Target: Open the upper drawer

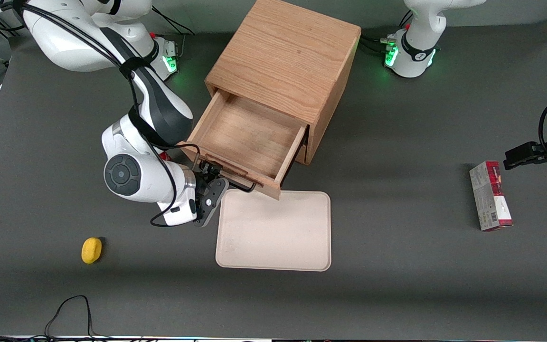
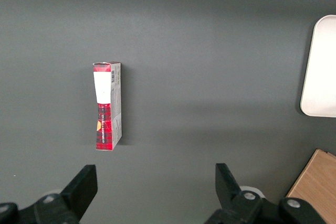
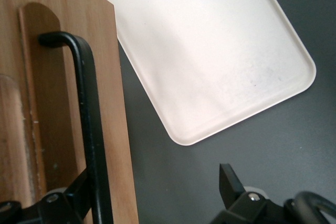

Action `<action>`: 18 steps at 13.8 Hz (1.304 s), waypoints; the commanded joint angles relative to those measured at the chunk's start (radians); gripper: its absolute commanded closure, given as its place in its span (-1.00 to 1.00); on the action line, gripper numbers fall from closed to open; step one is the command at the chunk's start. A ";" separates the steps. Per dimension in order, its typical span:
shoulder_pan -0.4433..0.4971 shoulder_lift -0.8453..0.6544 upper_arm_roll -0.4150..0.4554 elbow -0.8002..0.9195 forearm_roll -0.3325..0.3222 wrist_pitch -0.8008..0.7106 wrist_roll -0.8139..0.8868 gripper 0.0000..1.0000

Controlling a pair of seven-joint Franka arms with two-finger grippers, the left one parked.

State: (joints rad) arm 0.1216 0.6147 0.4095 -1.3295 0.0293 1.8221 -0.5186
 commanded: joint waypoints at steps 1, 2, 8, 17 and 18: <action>0.012 0.022 -0.011 0.065 -0.052 -0.026 -0.009 -1.00; 0.012 0.022 -0.011 0.099 -0.089 -0.026 -0.008 -1.00; 0.001 -0.076 -0.073 0.227 -0.164 -0.032 -0.006 -1.00; 0.003 -0.698 -0.391 -0.464 0.055 -0.179 0.610 -1.00; 0.003 -0.780 -0.393 -0.544 0.031 -0.162 0.627 -1.00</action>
State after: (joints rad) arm 0.1132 0.0567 0.0274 -1.6085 0.0796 1.6008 0.0025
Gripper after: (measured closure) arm 0.000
